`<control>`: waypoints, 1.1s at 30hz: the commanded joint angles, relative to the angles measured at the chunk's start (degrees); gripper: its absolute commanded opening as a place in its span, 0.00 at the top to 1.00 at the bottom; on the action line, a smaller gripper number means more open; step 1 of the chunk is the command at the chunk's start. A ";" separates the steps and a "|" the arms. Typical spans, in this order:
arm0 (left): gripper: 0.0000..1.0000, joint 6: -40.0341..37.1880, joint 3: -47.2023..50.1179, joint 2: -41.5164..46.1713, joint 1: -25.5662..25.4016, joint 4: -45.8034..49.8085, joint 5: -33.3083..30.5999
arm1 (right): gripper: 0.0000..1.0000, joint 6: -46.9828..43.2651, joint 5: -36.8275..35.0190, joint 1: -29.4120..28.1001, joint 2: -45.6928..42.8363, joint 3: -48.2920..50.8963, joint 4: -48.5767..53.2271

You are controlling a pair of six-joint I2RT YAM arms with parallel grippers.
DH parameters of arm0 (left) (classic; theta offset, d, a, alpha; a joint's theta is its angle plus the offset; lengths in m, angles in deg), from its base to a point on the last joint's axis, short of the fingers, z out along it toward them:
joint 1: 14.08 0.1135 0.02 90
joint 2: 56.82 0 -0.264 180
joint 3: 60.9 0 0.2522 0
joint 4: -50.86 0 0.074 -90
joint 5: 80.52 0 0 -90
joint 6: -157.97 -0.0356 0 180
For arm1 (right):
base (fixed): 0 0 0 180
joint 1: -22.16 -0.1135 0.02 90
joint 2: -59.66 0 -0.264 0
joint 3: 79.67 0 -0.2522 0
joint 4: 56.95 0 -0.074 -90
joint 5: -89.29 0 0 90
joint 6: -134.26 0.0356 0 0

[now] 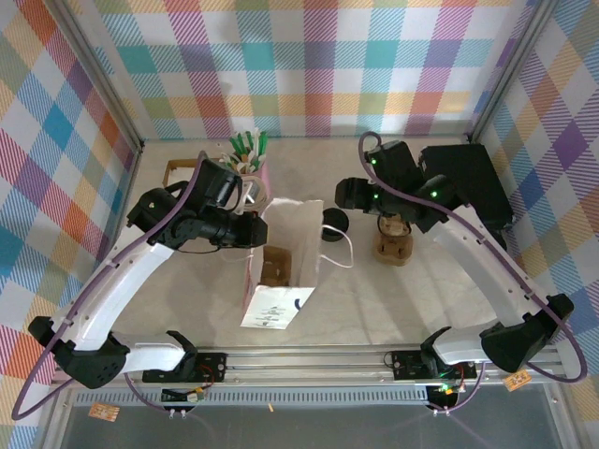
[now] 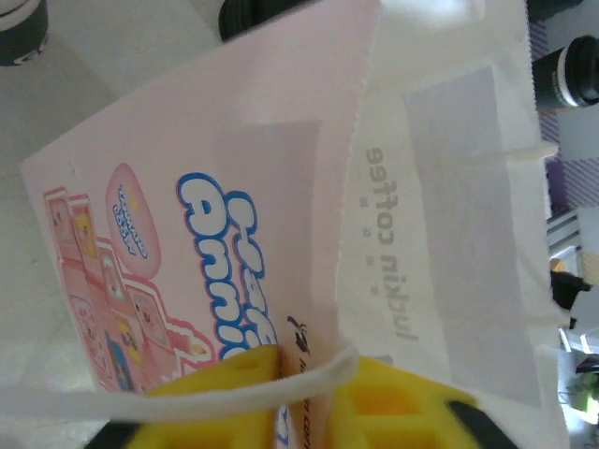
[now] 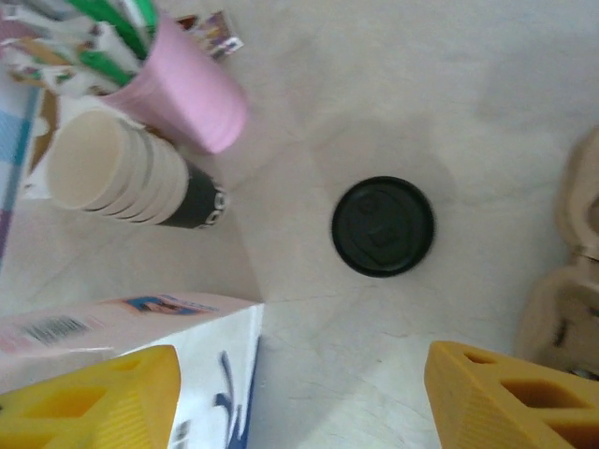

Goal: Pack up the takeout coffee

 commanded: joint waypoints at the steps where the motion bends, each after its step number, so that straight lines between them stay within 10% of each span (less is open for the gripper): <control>1: 0.62 1.80 1.82 2.53 1.32 0.97 0.21 | 0.28 1.89 -4.64 1.84 1.25 -3.75 10.76; 5: 0.47 1.84 1.57 4.17 2.62 4.53 -4.08 | 0.26 0.09 -7.69 5.20 1.33 -5.57 16.22; 19: 0.50 1.49 2.17 5.94 3.74 15.40 -8.91 | 0.01 -10.52 -14.59 26.50 -1.16 -1.96 24.68; 27: 0.94 1.49 1.30 4.65 4.21 14.57 -10.79 | 0.01 -18.68 -13.93 38.57 -3.17 1.24 21.92; 33: 1.00 2.25 0.54 2.73 4.54 9.31 -7.32 | 0.08 -23.88 -7.63 50.86 -5.10 4.99 16.89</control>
